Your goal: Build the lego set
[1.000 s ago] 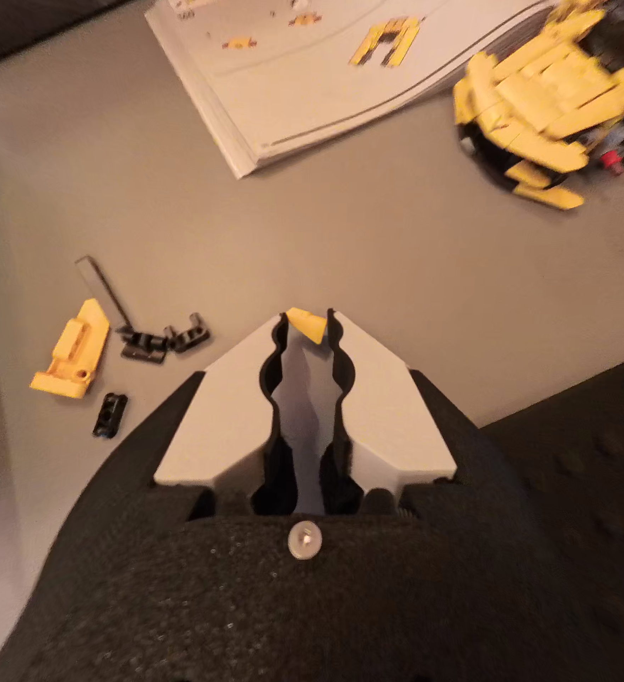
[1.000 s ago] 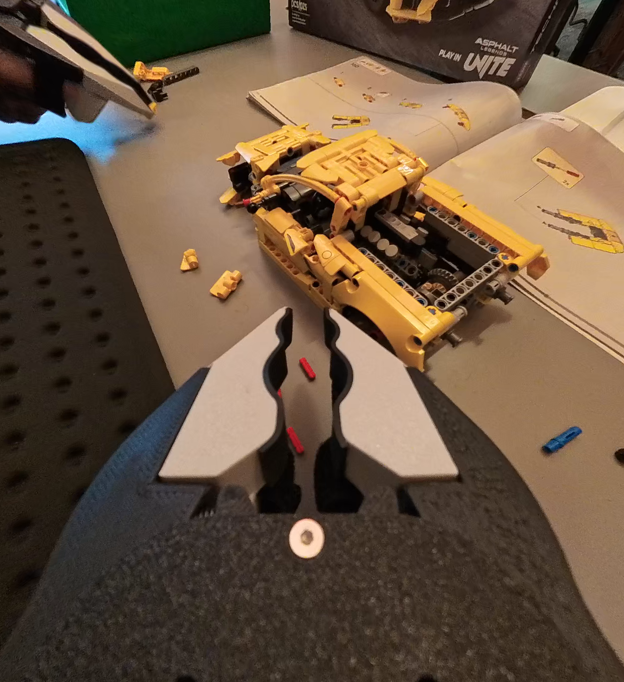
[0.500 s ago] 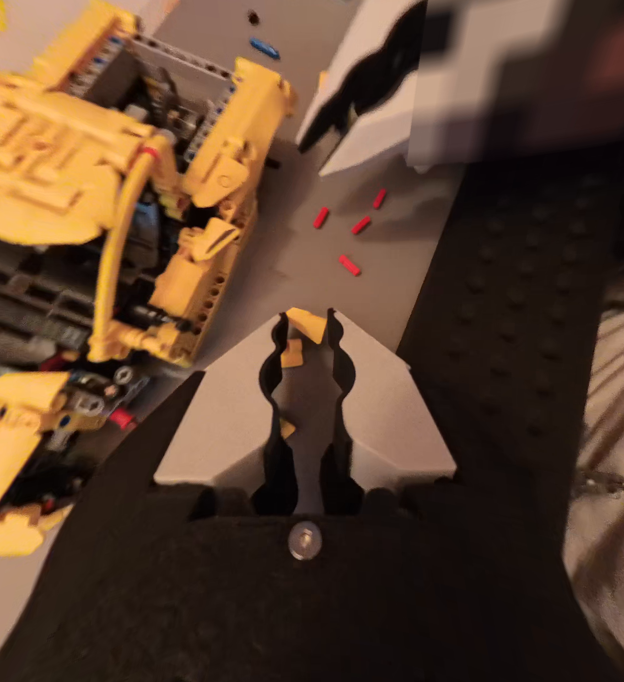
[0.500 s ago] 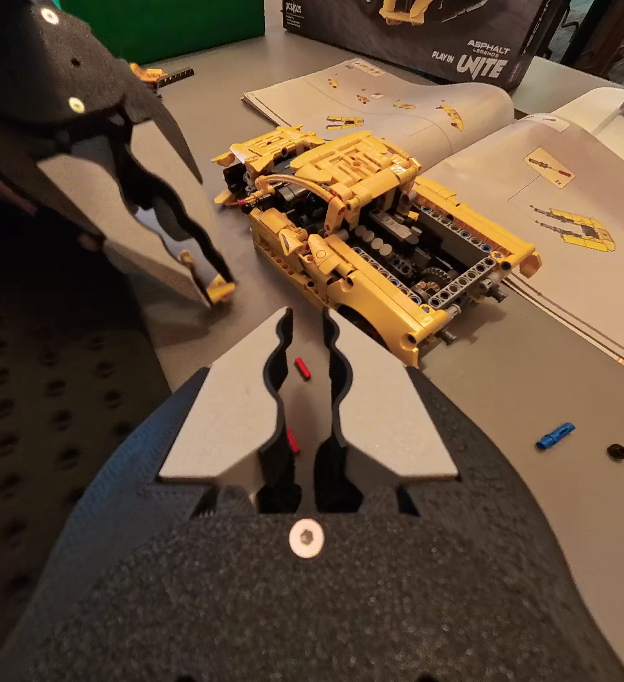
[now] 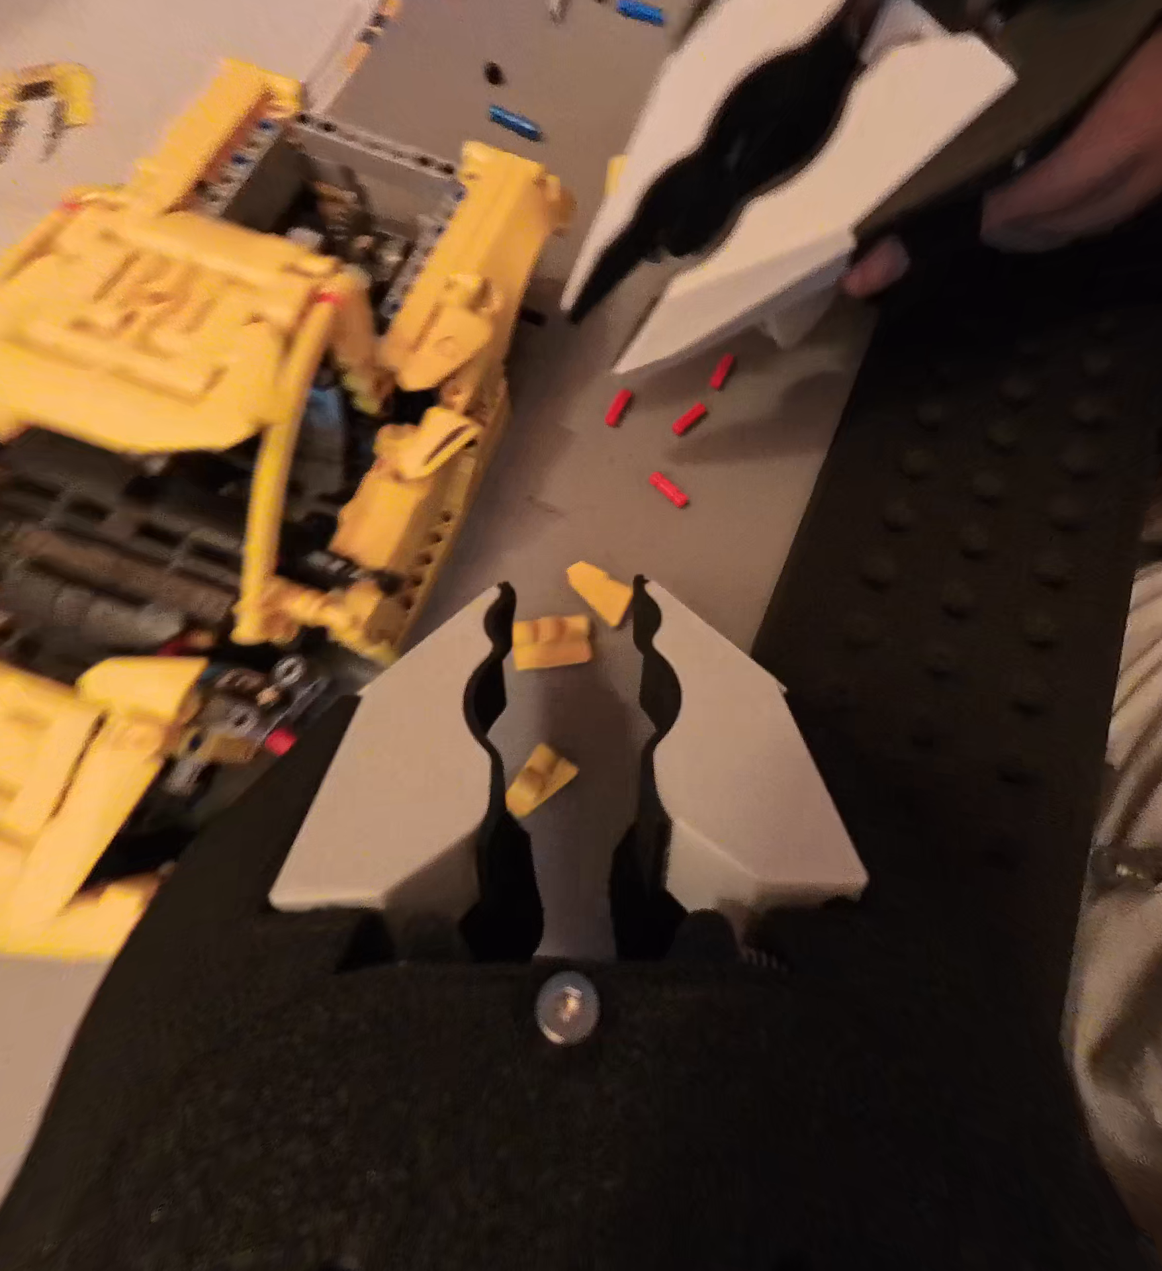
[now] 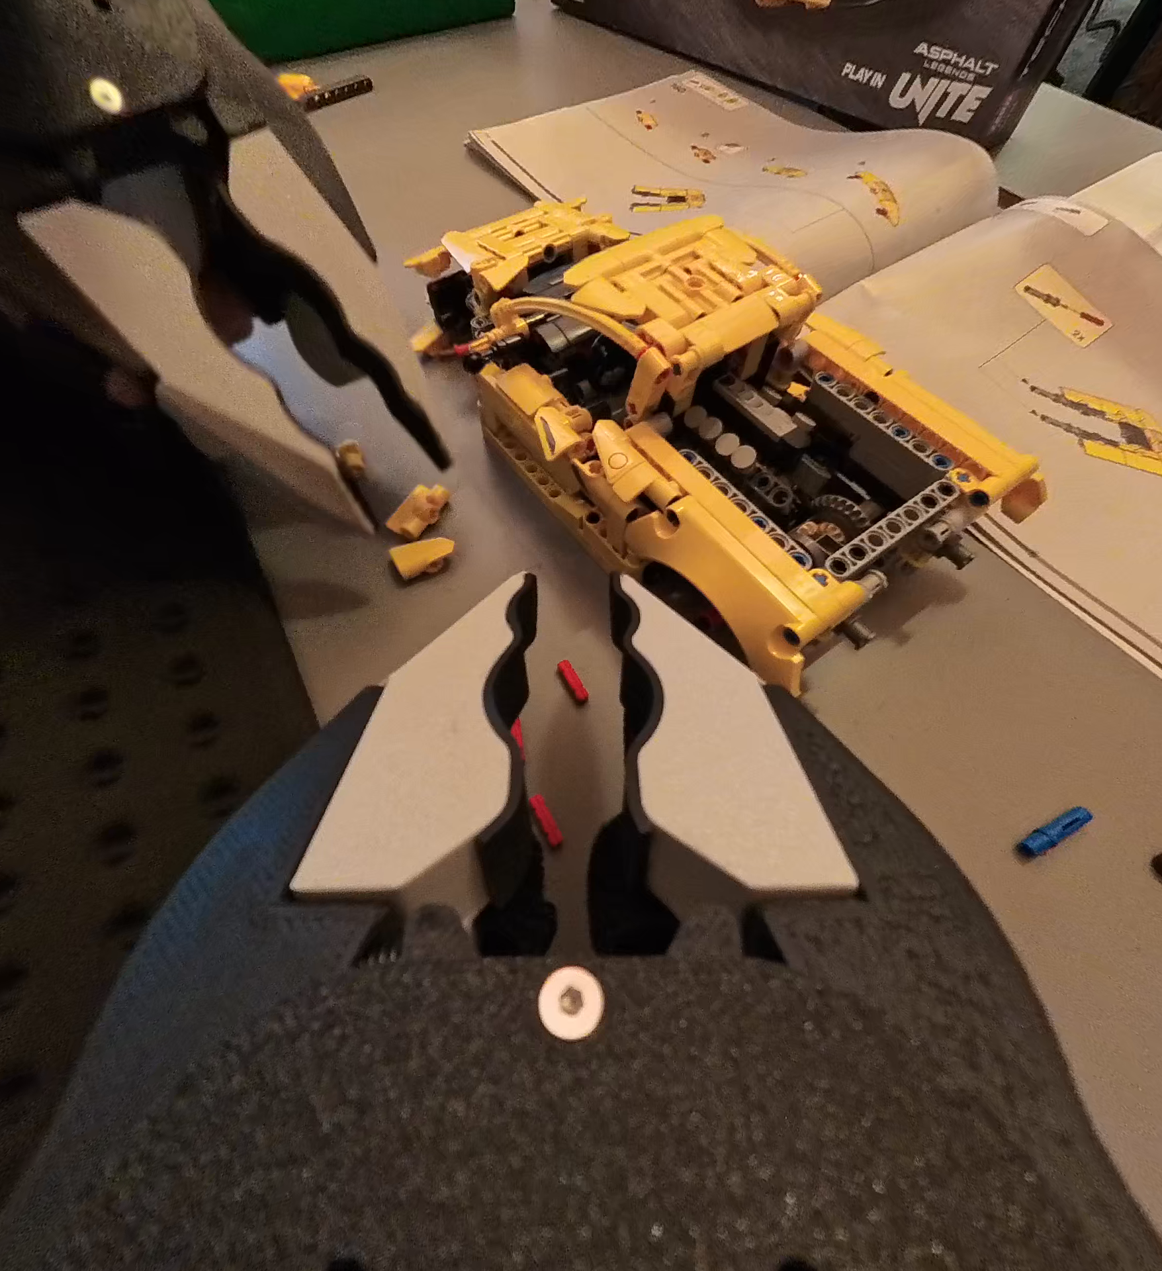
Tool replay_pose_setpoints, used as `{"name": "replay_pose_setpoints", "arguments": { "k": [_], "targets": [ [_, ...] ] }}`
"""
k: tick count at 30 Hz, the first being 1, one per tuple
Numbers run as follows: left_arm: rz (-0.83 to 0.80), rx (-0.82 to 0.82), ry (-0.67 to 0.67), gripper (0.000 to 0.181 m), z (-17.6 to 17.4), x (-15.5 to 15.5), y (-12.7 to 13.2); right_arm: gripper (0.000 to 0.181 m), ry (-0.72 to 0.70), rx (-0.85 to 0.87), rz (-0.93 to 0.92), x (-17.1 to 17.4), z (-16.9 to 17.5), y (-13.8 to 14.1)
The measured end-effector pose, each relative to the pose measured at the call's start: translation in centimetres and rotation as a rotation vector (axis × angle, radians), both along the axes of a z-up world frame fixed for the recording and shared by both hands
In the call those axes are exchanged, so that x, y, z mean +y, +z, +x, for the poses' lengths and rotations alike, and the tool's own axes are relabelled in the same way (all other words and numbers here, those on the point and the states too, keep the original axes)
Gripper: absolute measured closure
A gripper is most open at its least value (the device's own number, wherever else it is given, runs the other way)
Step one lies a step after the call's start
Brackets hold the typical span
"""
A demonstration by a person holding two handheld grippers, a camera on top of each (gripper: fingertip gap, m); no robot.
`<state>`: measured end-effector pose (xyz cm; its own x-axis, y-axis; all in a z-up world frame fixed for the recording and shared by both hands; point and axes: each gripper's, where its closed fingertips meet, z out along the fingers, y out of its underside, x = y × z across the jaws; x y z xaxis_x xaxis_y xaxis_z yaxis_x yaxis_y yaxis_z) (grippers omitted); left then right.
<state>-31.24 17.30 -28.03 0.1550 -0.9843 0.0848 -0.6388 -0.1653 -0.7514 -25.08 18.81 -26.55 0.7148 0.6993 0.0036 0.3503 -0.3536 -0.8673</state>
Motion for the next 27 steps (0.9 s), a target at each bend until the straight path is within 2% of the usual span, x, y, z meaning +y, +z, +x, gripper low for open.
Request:
{"name": "replay_pose_setpoints", "arguments": {
  "k": [4,8,11,13,18,20,22,25,27],
  "targets": [
    [0.011,0.023,0.119,0.145,-2.5,2.3,0.2,0.161,0.003,0.007,-0.003,0.0,-0.1,0.0],
    [-0.002,0.028,0.084,0.145,-1.5,1.2,-0.5,0.161,0.015,-0.007,-0.003,-0.1,-0.2,-0.2],
    [0.000,0.118,0.063,0.145,-1.4,0.9,-2.0,0.162,0.011,-0.017,0.009,-0.2,-0.2,-0.1],
    [0.005,0.121,0.042,0.156,-1.2,0.6,-2.1,0.162,0.011,-0.012,0.010,-0.1,-0.2,0.0],
    [0.043,0.114,0.001,0.158,-1.1,0.3,-1.9,0.161,0.025,0.056,-0.025,-0.2,-0.8,0.6],
    [0.086,0.049,0.032,0.158,-0.9,1.0,-0.7,0.161,0.042,0.128,-0.092,-0.3,-1.6,0.8],
    [0.099,-0.066,0.085,0.158,-0.6,1.9,1.6,0.161,0.011,0.199,-0.183,0.2,-2.2,0.9],
    [0.017,-0.309,0.188,0.158,-0.5,3.1,5.8,0.157,0.040,0.399,-0.246,0.5,-4.2,3.3],
    [0.012,-0.414,0.233,0.158,-1.0,4.0,7.7,0.156,0.071,0.496,-0.248,0.5,-5.3,4.8]
  ]
}}
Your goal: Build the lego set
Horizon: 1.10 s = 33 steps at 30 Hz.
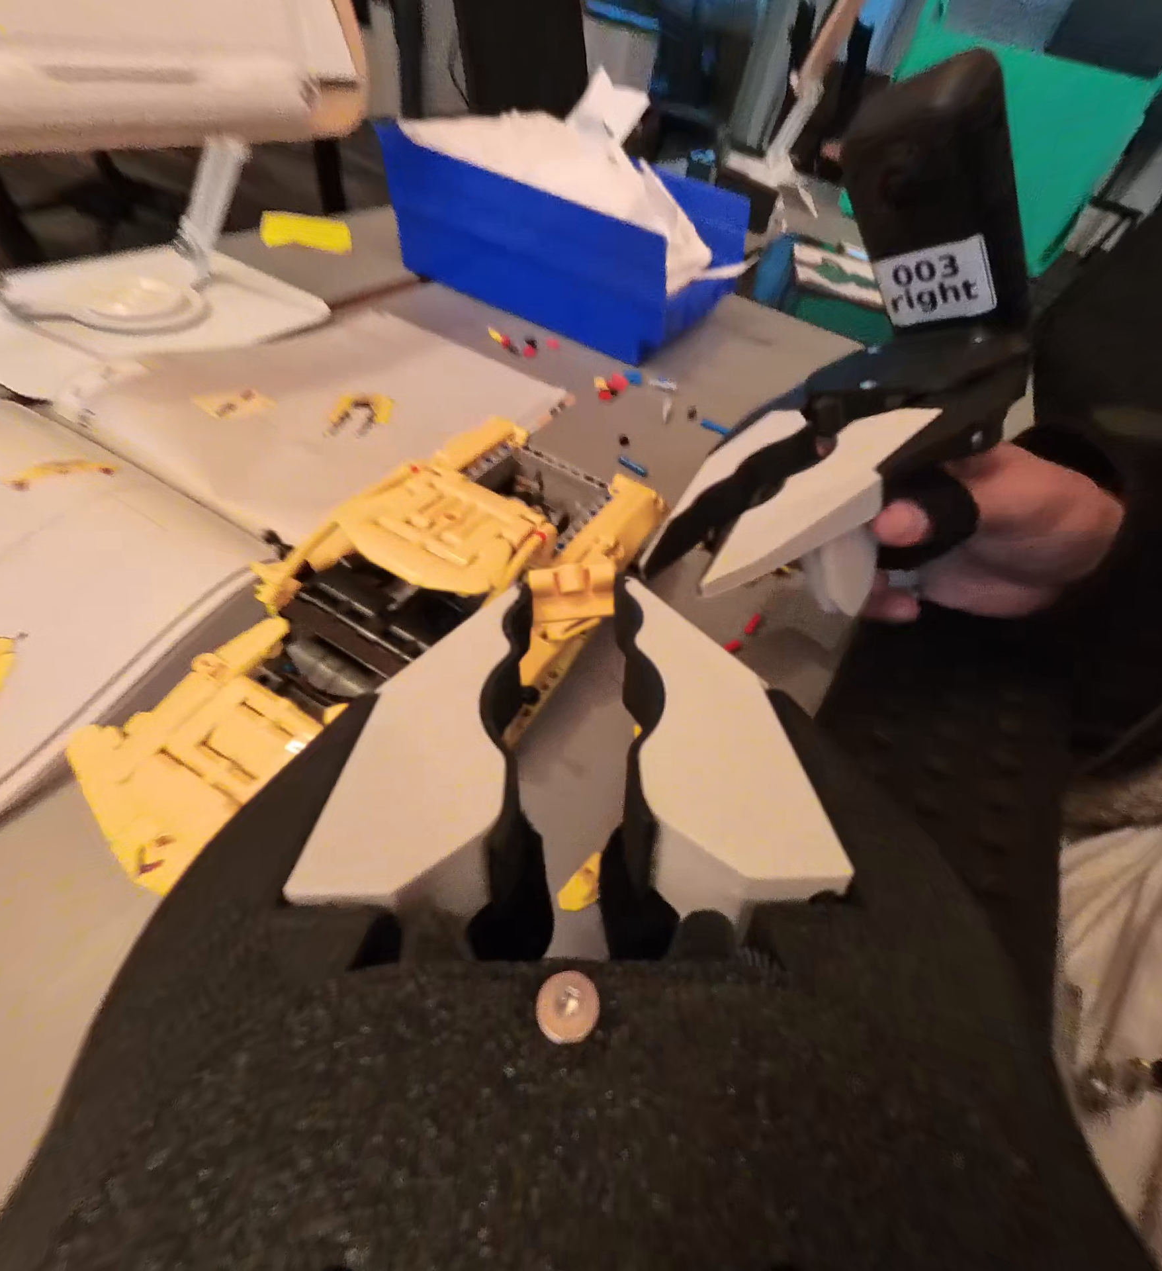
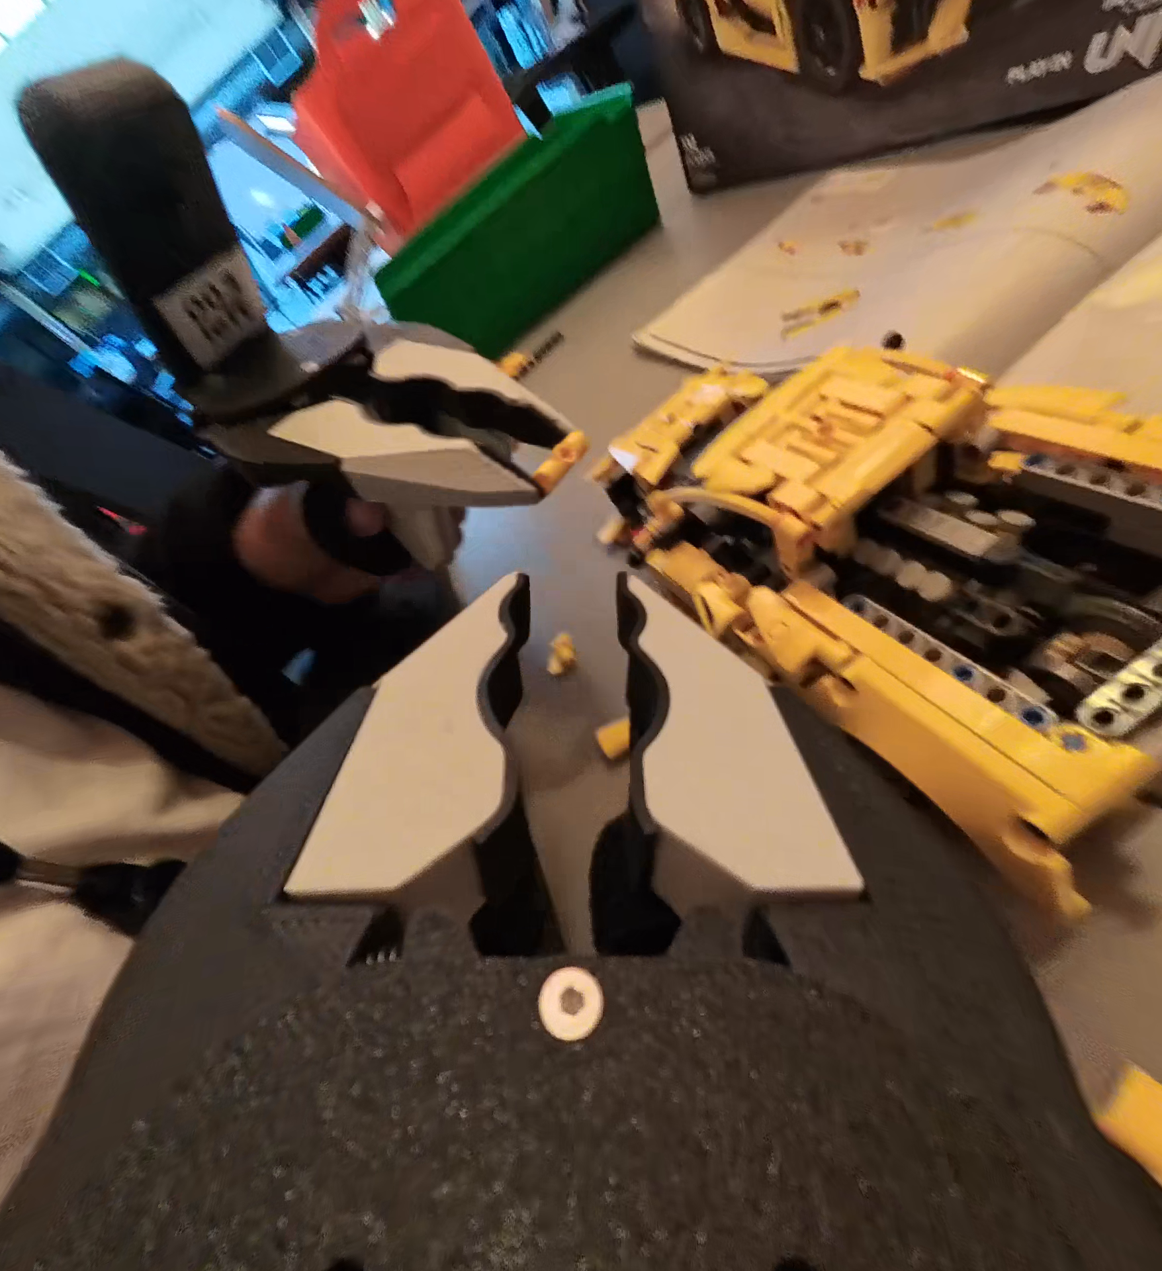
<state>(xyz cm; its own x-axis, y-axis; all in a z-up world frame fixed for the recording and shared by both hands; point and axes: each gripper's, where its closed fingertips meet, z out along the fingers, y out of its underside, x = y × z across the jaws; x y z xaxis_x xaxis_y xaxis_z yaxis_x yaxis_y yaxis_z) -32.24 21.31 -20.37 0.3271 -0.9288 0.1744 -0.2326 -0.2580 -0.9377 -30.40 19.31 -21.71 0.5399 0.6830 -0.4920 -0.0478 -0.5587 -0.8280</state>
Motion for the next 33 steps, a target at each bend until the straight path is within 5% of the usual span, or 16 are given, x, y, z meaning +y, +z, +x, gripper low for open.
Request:
{"name": "replay_pose_setpoints", "arguments": {
  "k": [9,18,24,27,33],
  "targets": [
    [0.291,0.121,-0.021,0.159,0.3,-0.7,-0.2,0.153,0.052,0.322,-0.189,0.7,-1.1,2.2],
    [0.582,0.269,-0.144,0.158,1.4,-2.9,-0.9,0.171,0.077,0.266,-0.211,0.2,-1.4,1.1],
    [0.608,0.288,-0.163,0.158,1.6,-3.2,-1.0,0.174,0.106,0.248,-0.241,-0.3,-1.8,0.5],
    [0.436,0.171,-0.088,0.157,1.5,-2.5,-0.3,0.174,0.056,0.336,-0.202,0.4,-1.3,1.7],
    [-0.297,-0.258,-0.132,0.149,2.5,-2.5,1.0,0.174,-0.012,0.522,-0.111,1.6,-0.2,4.2]
  ]
}}
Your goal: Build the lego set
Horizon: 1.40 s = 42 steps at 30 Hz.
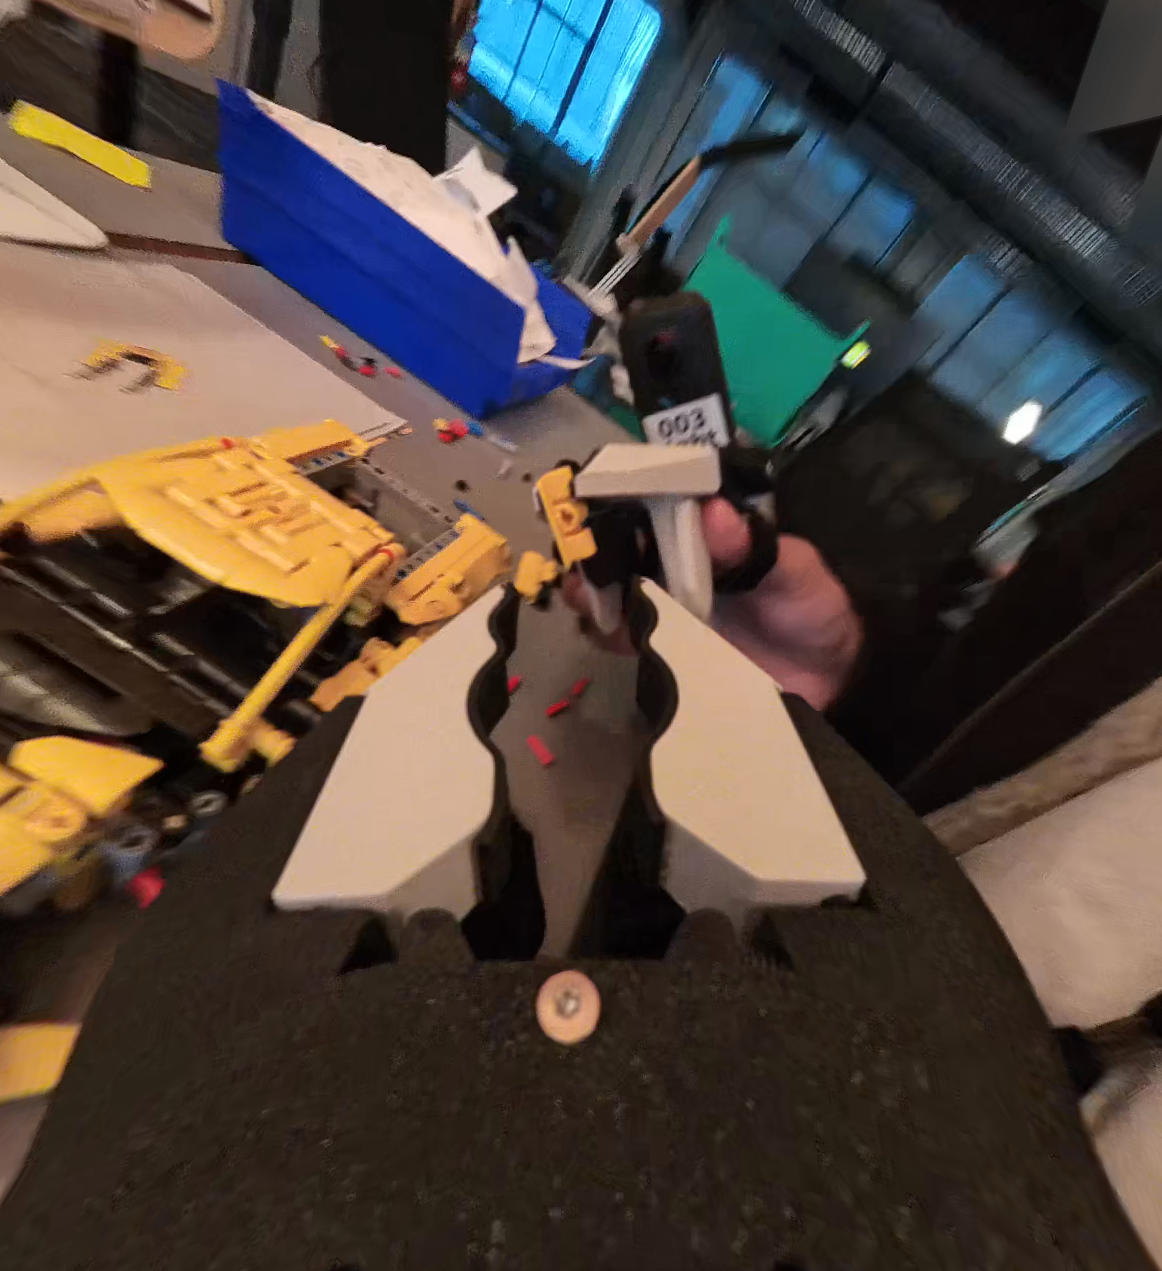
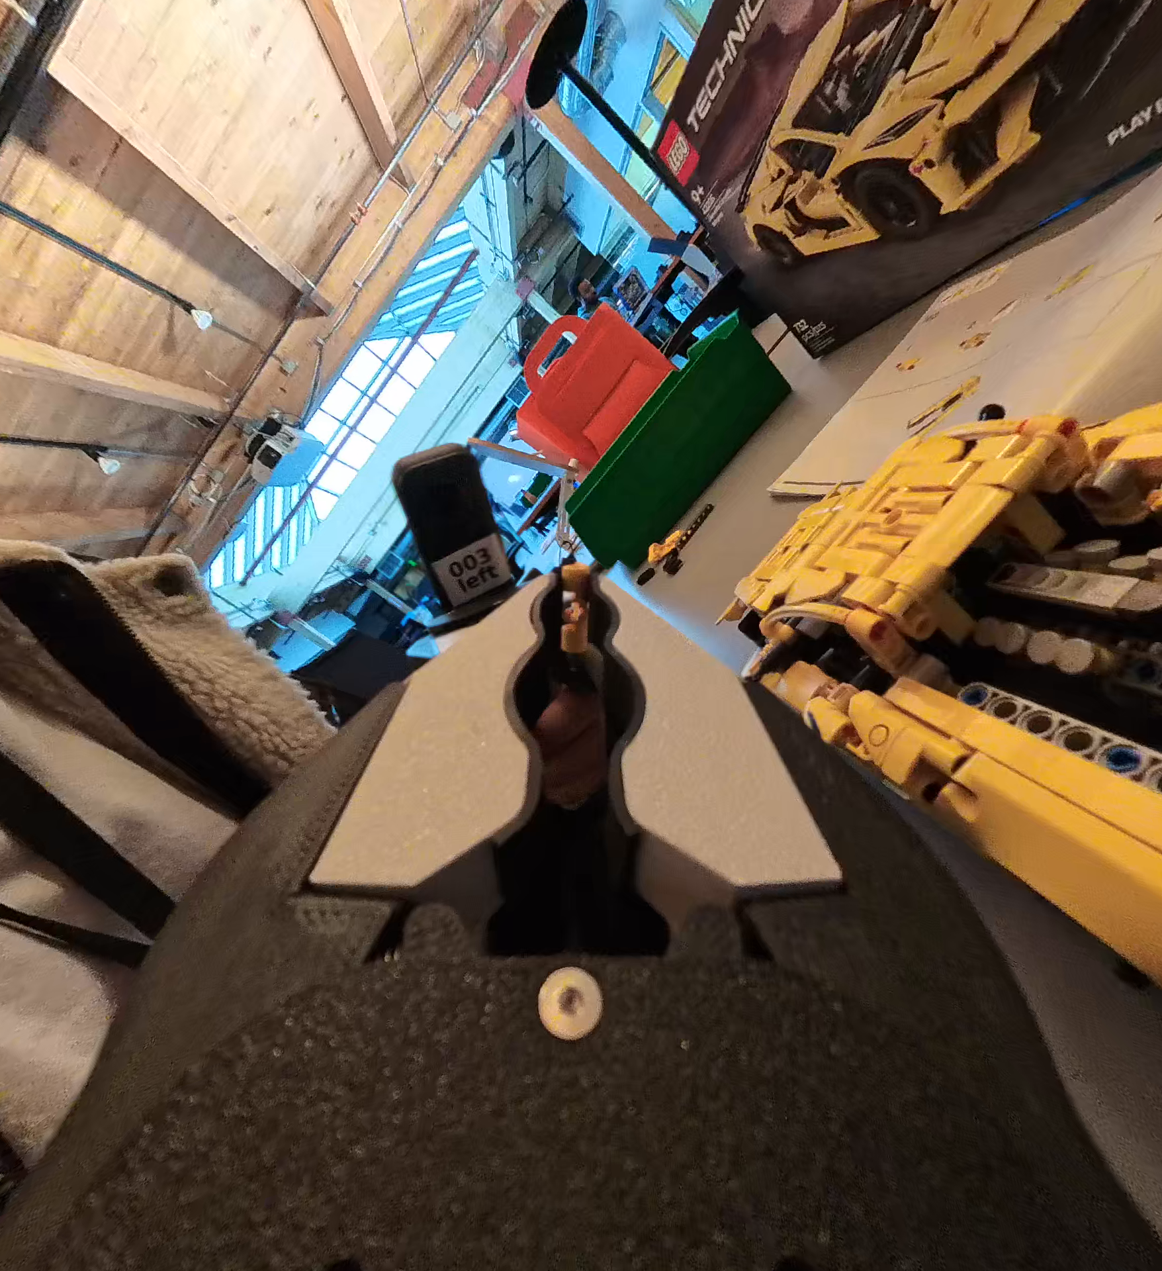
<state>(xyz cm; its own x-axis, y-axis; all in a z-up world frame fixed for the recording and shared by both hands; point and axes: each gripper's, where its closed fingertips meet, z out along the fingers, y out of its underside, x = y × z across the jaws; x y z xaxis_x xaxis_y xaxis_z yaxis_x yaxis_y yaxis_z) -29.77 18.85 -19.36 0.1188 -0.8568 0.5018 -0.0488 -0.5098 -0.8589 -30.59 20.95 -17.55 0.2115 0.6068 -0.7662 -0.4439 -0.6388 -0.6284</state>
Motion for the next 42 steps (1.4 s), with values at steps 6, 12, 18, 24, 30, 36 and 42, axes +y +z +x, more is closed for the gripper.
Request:
{"name": "replay_pose_setpoints", "arguments": {
  "k": [6,12,18,24,30,36,42],
  "targets": [
    [-0.199,-0.192,-0.058,0.174,0.1,0.1,1.5,0.175,0.025,-0.010,0.038,-0.6,-0.7,0.2],
    [-0.248,-0.259,-0.081,0.174,-0.8,0.4,2.1,0.175,0.051,0.024,0.027,-1.4,-0.6,-0.1],
    [-0.401,-0.354,-0.153,0.175,-1.2,0.3,2.6,0.166,0.119,-0.083,0.173,-2.6,-1.0,-0.1],
    [-0.644,-0.369,-0.192,0.175,-1.3,0.8,1.8,0.148,0.049,-0.625,0.551,-2.1,-0.4,-1.3],
    [-0.744,-0.387,-0.215,0.175,-1.2,0.5,1.7,0.149,-0.065,-0.795,0.707,-1.4,-0.3,-0.8],
    [-0.757,-0.355,-0.251,0.175,-0.6,-0.6,1.5,0.165,-0.068,-0.850,0.773,-2.0,-0.6,-0.9],
    [-0.695,-0.315,-0.245,0.172,-0.4,-0.8,1.3,0.167,0.001,-0.782,0.676,-2.2,-0.6,-1.1]
  ]
}}
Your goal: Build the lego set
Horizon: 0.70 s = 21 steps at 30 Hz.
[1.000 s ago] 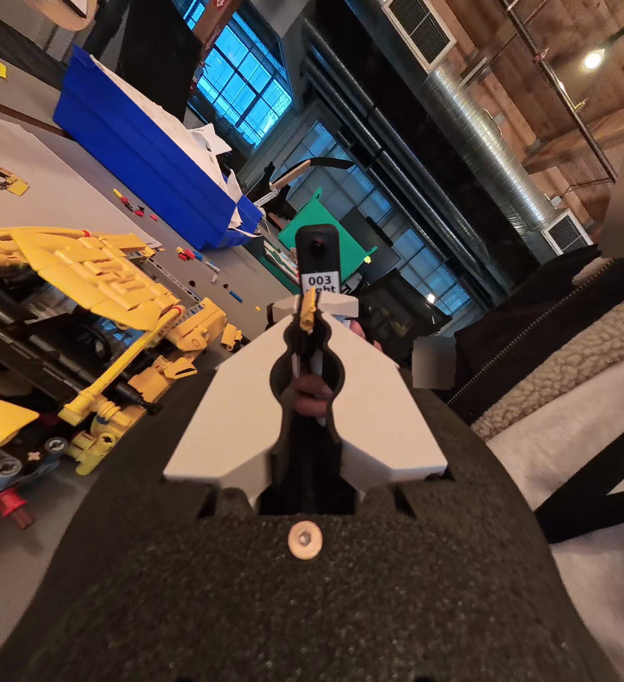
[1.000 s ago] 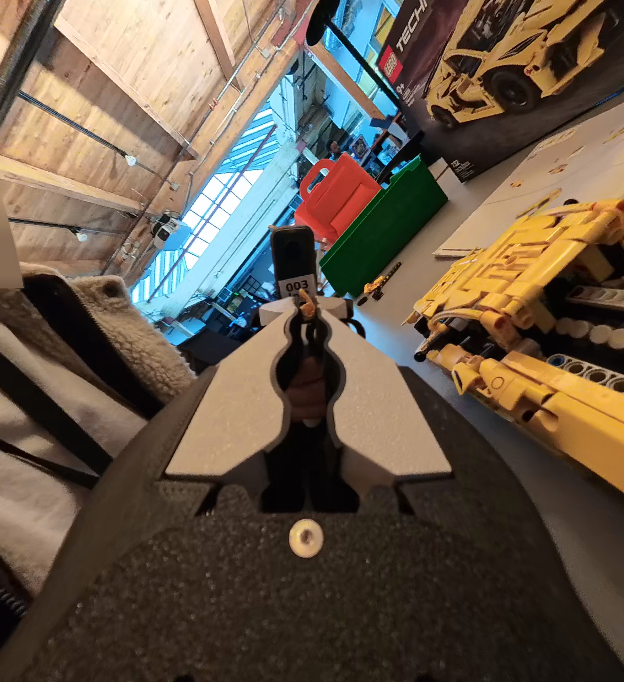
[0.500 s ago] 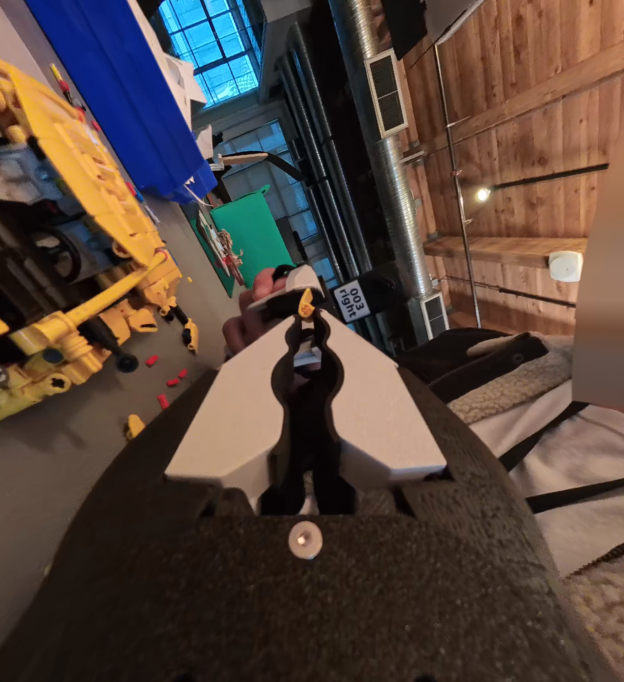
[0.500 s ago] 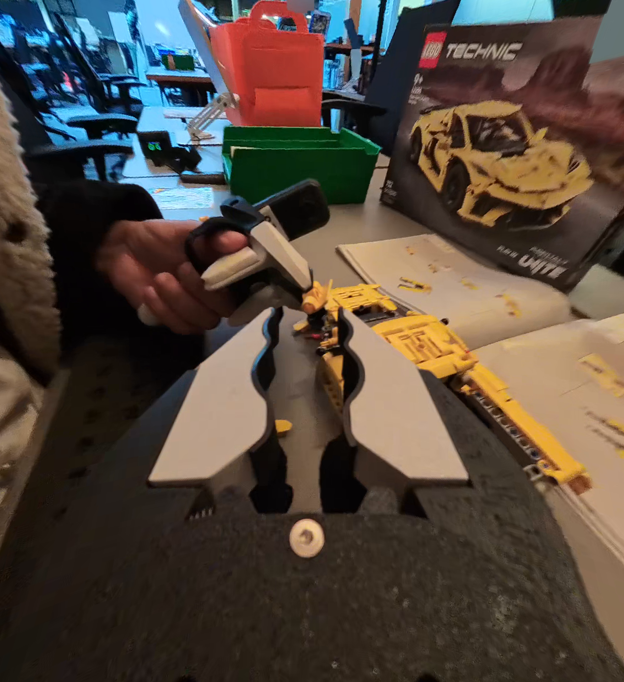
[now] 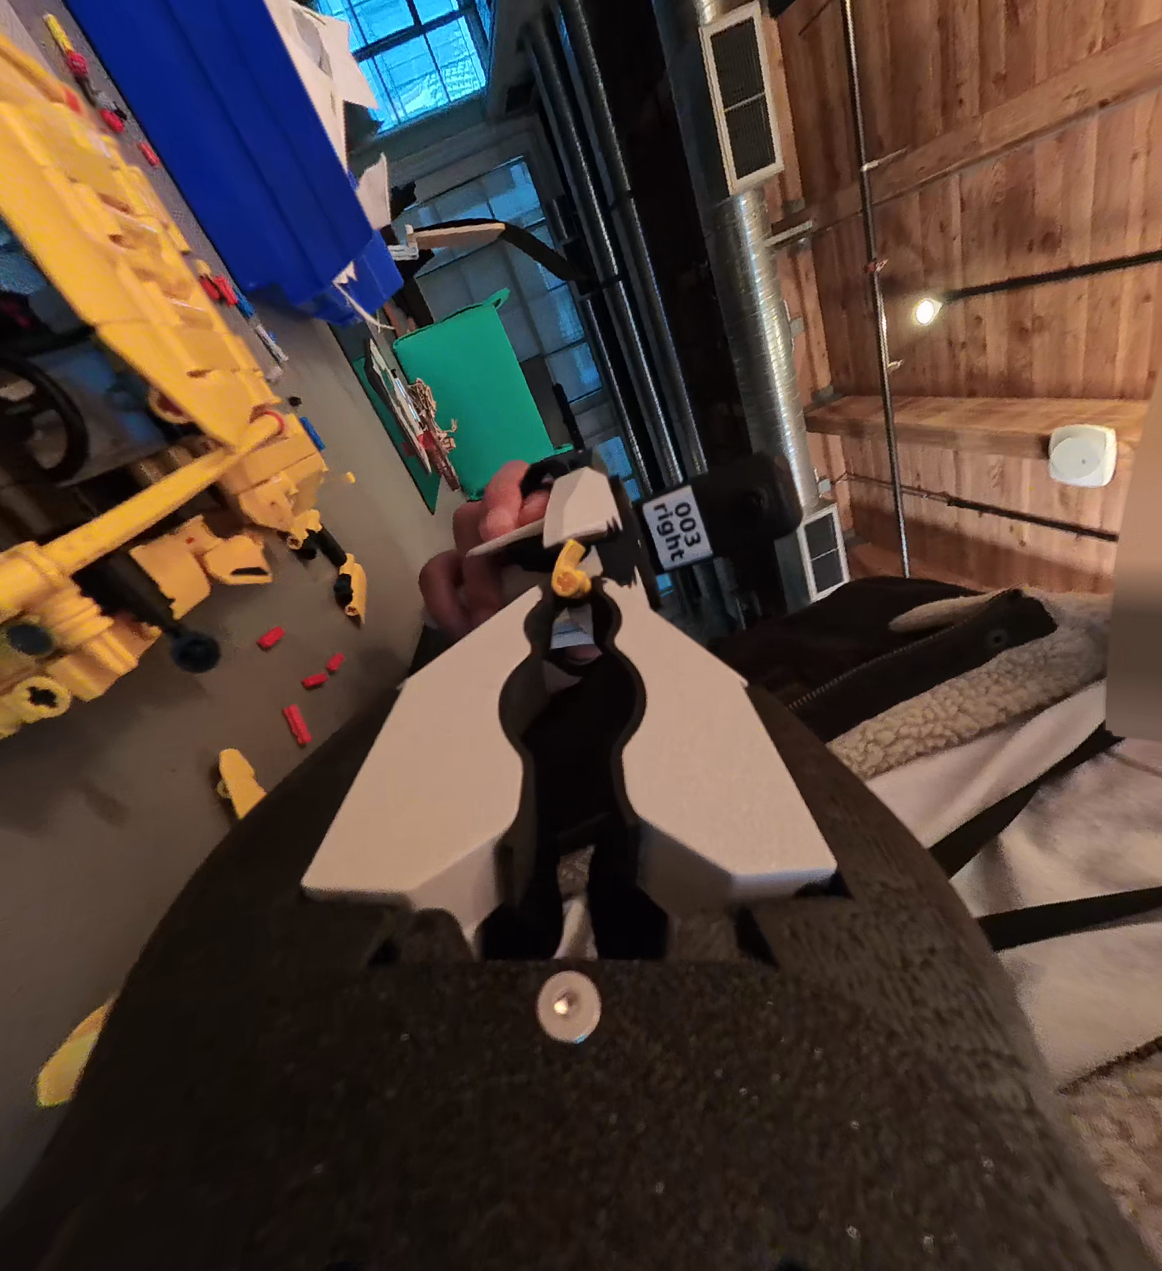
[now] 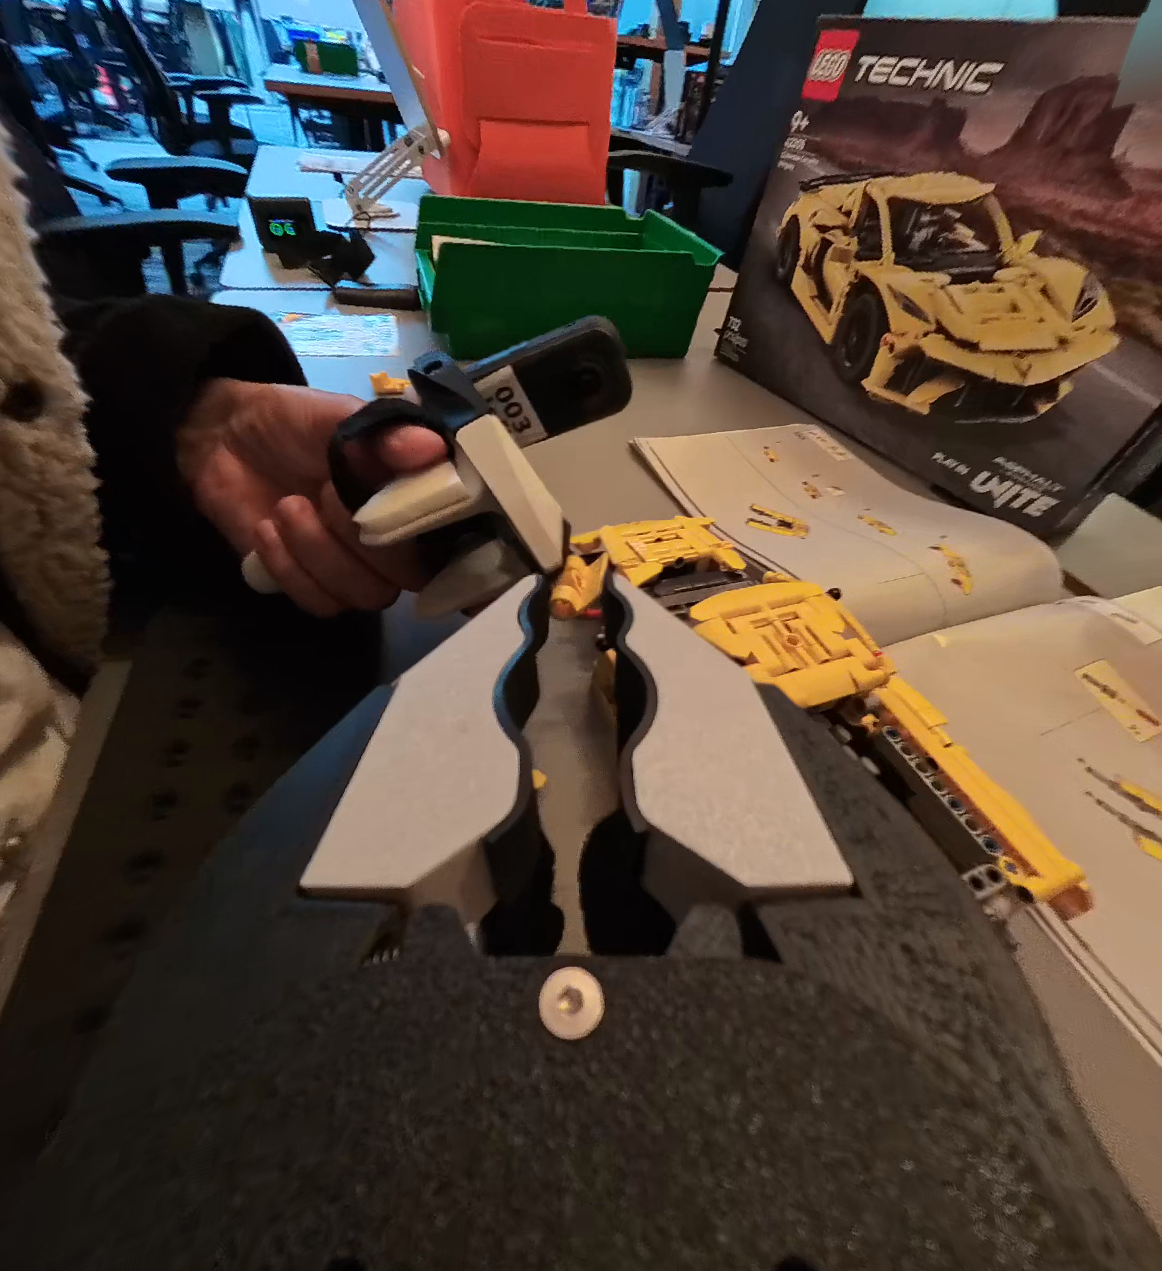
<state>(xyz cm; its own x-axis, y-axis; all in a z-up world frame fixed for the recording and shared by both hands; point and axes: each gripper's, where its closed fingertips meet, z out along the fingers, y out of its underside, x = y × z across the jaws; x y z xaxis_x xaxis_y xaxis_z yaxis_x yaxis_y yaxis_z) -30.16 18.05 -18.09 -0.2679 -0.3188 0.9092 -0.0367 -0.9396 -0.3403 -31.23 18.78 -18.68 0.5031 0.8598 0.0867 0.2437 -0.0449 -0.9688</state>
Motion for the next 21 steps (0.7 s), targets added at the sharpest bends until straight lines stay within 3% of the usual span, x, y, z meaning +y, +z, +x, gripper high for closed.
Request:
{"name": "replay_pose_setpoints", "arguments": {
  "k": [15,21],
  "targets": [
    [0.030,0.031,-0.128,0.175,0.4,-2.1,-0.3,0.166,0.191,0.032,-0.151,-2.0,-0.8,-0.7],
    [0.039,0.052,-0.150,0.175,0.4,-2.4,-0.6,0.166,0.203,0.009,-0.153,-2.2,-0.8,-1.0]
  ]
}}
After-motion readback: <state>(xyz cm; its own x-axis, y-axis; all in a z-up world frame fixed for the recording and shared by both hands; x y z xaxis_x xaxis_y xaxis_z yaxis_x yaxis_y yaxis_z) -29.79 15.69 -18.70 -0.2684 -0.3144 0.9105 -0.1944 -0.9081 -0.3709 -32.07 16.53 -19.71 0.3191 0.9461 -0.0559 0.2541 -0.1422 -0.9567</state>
